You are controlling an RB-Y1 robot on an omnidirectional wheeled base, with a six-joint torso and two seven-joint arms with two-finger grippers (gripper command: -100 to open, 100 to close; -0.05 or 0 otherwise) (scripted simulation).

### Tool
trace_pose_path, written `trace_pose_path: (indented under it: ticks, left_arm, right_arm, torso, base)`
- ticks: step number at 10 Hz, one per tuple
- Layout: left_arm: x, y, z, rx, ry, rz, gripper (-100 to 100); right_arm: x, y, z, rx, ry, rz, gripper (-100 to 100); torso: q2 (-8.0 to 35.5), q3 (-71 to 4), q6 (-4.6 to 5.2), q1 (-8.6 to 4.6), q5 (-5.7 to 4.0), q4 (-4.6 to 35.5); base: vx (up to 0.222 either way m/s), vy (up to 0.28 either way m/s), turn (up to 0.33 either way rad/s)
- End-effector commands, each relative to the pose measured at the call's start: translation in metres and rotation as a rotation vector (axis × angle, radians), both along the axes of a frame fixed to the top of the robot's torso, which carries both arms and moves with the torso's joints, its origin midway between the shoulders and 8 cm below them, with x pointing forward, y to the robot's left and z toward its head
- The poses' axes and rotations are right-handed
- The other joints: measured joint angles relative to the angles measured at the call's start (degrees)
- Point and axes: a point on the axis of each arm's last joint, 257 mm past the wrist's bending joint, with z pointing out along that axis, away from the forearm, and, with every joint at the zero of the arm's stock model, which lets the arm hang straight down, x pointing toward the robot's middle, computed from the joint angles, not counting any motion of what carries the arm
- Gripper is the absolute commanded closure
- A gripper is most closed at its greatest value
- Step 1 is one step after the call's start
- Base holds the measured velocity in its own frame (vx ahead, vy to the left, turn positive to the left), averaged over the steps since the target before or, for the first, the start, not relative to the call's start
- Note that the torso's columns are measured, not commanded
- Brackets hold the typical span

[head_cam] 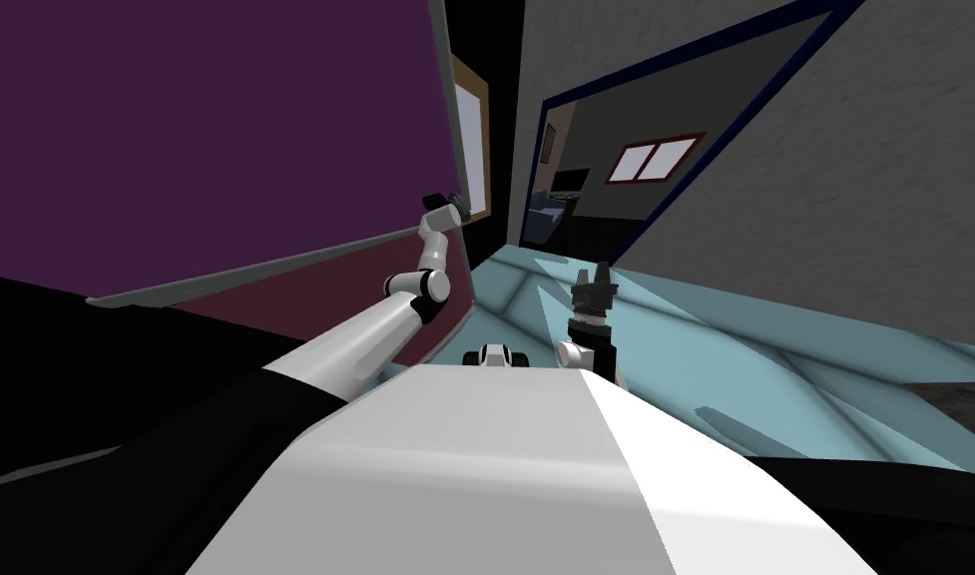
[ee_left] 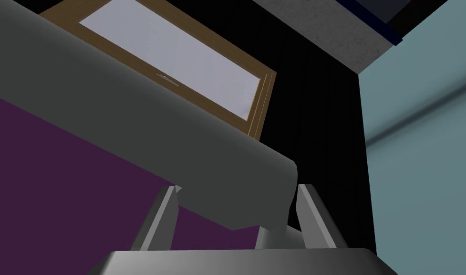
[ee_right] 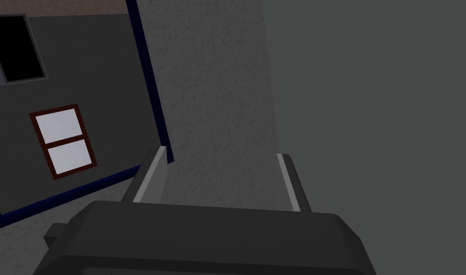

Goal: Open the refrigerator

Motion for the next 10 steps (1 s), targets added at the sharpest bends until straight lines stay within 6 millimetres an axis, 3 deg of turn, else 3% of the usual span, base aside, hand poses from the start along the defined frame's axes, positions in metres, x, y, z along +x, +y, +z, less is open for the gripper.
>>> trace_pose_path:
  ticks: [1,2,4,6,7,8,10]
  left_arm:
    - [0.002,-0.019,-0.007,0.0,0.014,-0.023,100]
    - [0.0,-0.043,-0.007,0.001,0.014,-0.05,100]
    - [0.0,-0.043,-0.007,0.001,0.014,-0.05,100]
    - [-0.009,-0.092,-0.007,0.004,0.015,-0.103,100]
    - [-0.009,-0.092,-0.007,0.004,0.015,-0.103,100]
    - [-0.014,-0.117,-0.006,0.006,0.015,-0.13,100]
    - [-0.014,-0.117,-0.006,0.006,0.015,-0.13,100]
  right_arm:
    - [0.0,0.0,0.0,0.0,0.0,0.0,0]
    - [0.0,0.0,0.0,0.0,0.0,0.0,0]
    - [0.0,0.0,0.0,0.0,0.0,0.0,0]
    - [0.0,0.0,0.0,0.0,0.0,0.0,0]
    - [0.0,0.0,0.0,0.0,0.0,0.0,0]
    - [0.0,0.0,0.0,0.0,0.0,0.0,0]
    - [0.0,0.0,0.0,0.0,0.0,0.0,0]
  torso:
    - [-0.11,-0.06,-0.14,-0.01,0.02,0.04]
    - [-0.3,-0.16,-0.32,0.0,0.03,0.03]
    - [-0.13,-0.07,-0.19,-0.02,0.02,-0.01]
    - [-0.14,-0.08,-0.07,-0.03,-0.02,-0.04]
    - [-0.01,-0.02,0.07,-0.01,-0.04,-0.06]
    - [-0.11,-0.05,-0.12,-0.1,-0.03,-0.02]
    - [-0.29,-0.15,-0.13,-0.28,-0.1,0.03]
  base:
    - [-0.09,0.045,-0.027]
    - [-0.105,0.068,-0.033]
    - [-0.096,0.035,-0.04]
    - [-0.159,0.079,-0.075]
    - [-0.201,0.103,-0.104]
    - [-0.192,0.071,-0.068]
    - [-0.108,0.029,-0.034]
